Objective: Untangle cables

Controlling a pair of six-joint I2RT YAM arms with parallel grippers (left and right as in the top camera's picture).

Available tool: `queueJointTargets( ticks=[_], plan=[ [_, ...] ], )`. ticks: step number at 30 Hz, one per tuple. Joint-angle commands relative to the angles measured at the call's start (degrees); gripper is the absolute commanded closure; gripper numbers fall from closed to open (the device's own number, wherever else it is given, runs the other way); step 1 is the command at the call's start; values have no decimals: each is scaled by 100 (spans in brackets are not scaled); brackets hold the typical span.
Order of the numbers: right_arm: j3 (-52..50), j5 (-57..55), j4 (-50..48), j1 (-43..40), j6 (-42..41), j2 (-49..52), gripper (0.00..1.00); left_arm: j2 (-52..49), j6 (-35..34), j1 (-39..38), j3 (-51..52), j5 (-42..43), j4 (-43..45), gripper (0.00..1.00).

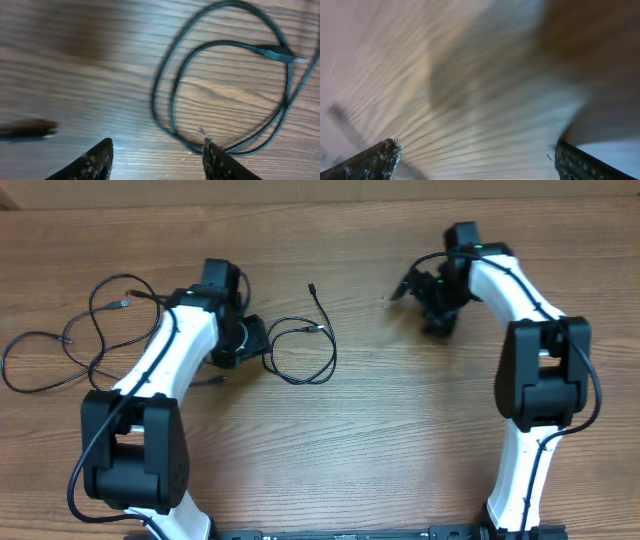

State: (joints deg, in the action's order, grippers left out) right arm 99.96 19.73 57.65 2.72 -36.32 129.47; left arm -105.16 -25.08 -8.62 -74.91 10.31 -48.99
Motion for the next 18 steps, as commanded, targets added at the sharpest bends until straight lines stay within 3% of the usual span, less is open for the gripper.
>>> queueJointTargets(
  ticks=[1, 5, 12, 15, 18],
  plan=[
    [-149, -1845, 348, -323, 33, 192, 0, -48, 46, -361, 61, -114, 170, 43],
    [-149, -2153, 533, -531, 33, 192, 0, -48, 48, -579, 61, 55, 243, 59],
    [-149, -2140, -55, -597, 31, 192, 0, -48, 748, -1217, 63, -63, 492, 81],
    [-149, -2140, -435, -597, 33, 192, 0, -48, 925, -1478, 63, -448, 584, 82],
    [-149, -2140, -885, -597, 31, 192, 0, -48, 1104, -1869, 63, -835, 774, 71]
  ],
)
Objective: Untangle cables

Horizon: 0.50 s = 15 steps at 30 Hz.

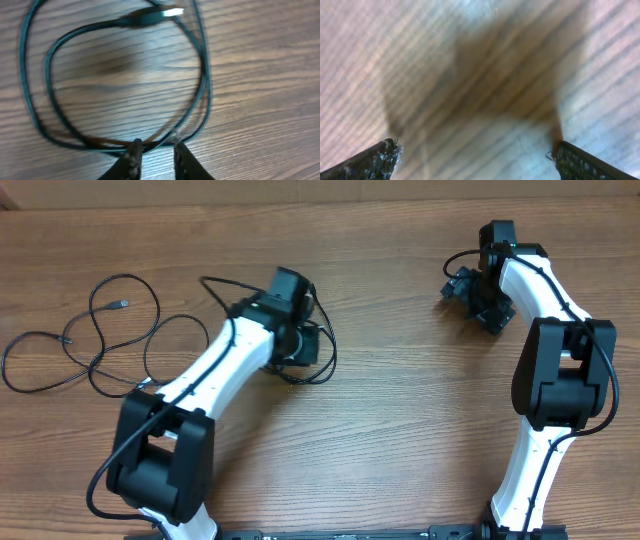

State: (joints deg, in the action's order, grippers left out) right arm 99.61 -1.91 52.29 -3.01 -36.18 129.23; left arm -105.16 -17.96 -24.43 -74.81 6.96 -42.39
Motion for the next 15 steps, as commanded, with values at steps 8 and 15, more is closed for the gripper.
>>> queueJointTargets(
  ticks=[8, 15],
  plan=[
    [-114, 24, -737, -24, 17, 216, 0, -48, 597, -798, 236, -1445, 955, 79],
    [-114, 24, -739, -24, 17, 216, 0, -50, 1023, -796, 435, -1445, 1043, 76]
  ],
)
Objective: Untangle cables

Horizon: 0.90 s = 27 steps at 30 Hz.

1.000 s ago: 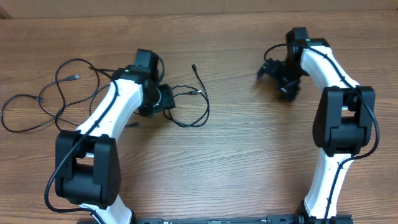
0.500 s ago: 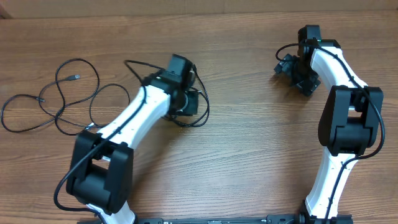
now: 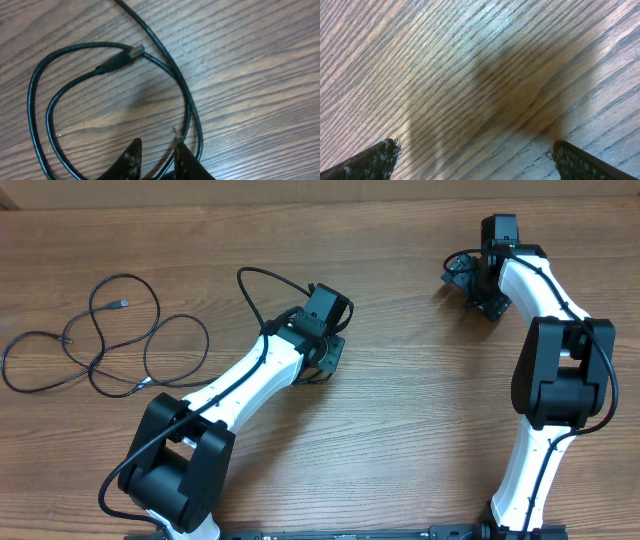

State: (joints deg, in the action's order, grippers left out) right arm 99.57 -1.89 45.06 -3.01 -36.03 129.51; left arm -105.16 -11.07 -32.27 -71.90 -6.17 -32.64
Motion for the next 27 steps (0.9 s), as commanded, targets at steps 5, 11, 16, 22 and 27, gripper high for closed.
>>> queueJointTargets(
  ticks=[5, 11, 16, 22, 27],
  plan=[
    [-109, 22, -22, -24, 2, 188, 0, -50, 595, -11, 527, -85, 378, 73],
    [-109, 22, -22, -24, 2, 188, 0, -50, 1088, -11, 575, 153, 413, 79],
    [-109, 22, -24, -24, 2, 188, 0, -50, 1193, 33, 81, 308, -293, 79],
    [-109, 22, -24, -24, 2, 188, 0, -50, 1499, 42, -595, 664, -997, 80],
    [-109, 22, -22, -24, 2, 188, 0, -271, 1757, 37, -588, 662, -1093, 77]
  ],
)
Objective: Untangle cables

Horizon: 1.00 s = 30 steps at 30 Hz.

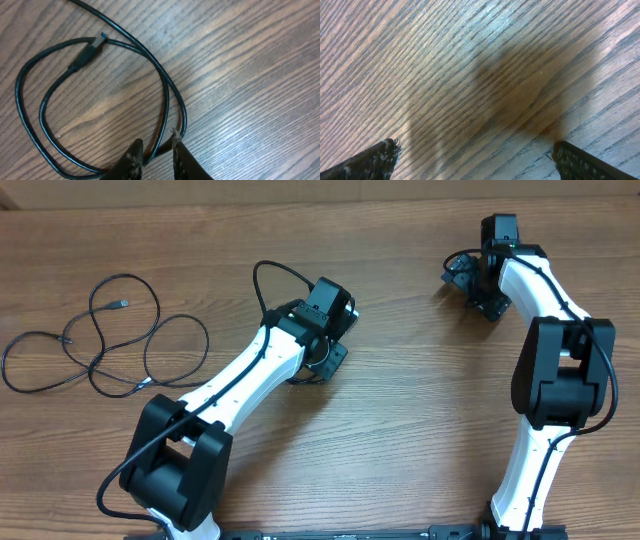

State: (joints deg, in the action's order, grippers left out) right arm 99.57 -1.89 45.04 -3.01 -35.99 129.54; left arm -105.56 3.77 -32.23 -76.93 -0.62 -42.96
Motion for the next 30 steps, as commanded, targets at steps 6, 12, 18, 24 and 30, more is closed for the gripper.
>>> queueJointTargets(
  ticks=[6, 12, 18, 24, 30],
  plan=[
    [-109, 22, -20, -24, -2, 186, 0, -748, 356, 33, -85, 111, -238, 76],
    [-109, 22, -20, -24, -2, 186, 0, -1005, 354, 33, -83, 57, -177, 75],
    [-109, 22, -22, -24, -2, 186, 0, -1038, 354, 37, -83, 17, -105, 73],
    [-109, 22, -22, -24, -2, 186, 0, -1040, 354, 44, -79, 2, -35, 69],
    [-109, 22, -22, -24, -2, 186, 0, -1043, 354, 44, -59, 0, -2, 70]
  ],
)
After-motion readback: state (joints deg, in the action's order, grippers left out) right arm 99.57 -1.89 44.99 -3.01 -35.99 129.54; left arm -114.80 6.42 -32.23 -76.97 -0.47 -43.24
